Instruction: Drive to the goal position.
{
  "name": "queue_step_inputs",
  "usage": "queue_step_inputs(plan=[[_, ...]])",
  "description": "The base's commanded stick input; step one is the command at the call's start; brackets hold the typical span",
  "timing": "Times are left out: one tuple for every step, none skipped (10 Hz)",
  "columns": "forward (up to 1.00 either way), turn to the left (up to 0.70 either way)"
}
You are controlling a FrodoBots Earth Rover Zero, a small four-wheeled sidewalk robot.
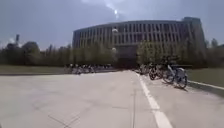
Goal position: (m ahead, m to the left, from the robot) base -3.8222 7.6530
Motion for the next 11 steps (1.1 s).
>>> queue_step_inputs(plan=[[0.70,-0.35],[0.70,-0.14],[0.70,0.00],[0.70,0.00],[0.70,0.00],[0.70,0.00],[0.70,0.00],[0.70,0.00],[0.70,0.00],[0.70,0.00],[0.70,0.00]])
